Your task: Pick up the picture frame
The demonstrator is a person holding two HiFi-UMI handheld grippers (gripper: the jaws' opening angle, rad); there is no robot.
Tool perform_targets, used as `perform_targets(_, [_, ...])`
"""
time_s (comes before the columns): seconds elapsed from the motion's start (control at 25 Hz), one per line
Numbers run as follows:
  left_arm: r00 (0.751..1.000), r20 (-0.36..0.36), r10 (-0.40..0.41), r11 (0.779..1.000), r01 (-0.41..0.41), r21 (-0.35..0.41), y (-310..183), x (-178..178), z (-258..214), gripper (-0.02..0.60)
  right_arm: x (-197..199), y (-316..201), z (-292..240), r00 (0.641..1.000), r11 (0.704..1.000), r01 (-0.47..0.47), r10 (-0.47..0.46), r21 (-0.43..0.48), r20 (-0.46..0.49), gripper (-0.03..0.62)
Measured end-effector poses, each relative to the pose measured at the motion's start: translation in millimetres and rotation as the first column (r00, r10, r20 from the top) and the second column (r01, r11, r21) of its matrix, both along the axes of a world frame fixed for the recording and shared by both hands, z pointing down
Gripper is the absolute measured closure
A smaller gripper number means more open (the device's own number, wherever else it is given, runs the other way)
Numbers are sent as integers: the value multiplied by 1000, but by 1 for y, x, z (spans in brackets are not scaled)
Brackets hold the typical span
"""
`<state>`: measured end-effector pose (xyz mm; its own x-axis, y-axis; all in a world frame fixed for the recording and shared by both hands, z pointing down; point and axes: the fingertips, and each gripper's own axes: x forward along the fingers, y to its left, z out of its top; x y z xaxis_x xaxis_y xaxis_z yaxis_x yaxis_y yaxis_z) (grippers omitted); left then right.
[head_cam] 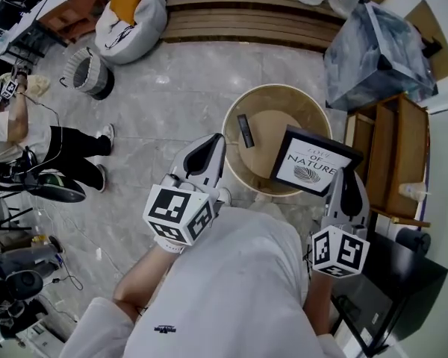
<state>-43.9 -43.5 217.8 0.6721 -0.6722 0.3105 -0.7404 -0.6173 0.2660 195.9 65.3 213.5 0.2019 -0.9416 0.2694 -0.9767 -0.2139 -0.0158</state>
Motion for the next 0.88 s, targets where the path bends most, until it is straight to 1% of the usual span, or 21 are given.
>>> perform_targets(0.12, [1000, 3, 5, 1000, -5, 8, -2, -2, -2, 589, -3, 3, -2, 1000, 1000, -13, 14, 12, -16, 533])
perform_targets(0.28, [1000, 5, 9, 1000, -10, 4, -2, -4, -2, 589, -4, 2, -3, 1000, 1000, -19, 19, 13, -6, 533])
perform_targets(0.56, [1000, 13, 10, 1000, -10, 0, 3, 0, -1, 589, -7, 0, -7, 1000, 1000, 8, -7, 18, -19, 533])
perform_targets(0.68, [1000, 17, 11, 1000, -11, -12, 6, 0, 4, 589, -6, 2, -8, 1000, 1000, 5, -5, 23, -9, 533])
perform_targets(0.88, [1000, 19, 7, 1000, -7, -11, 6, -4, 2, 589, -6, 1, -8, 1000, 1000, 0, 0, 25, 6, 533])
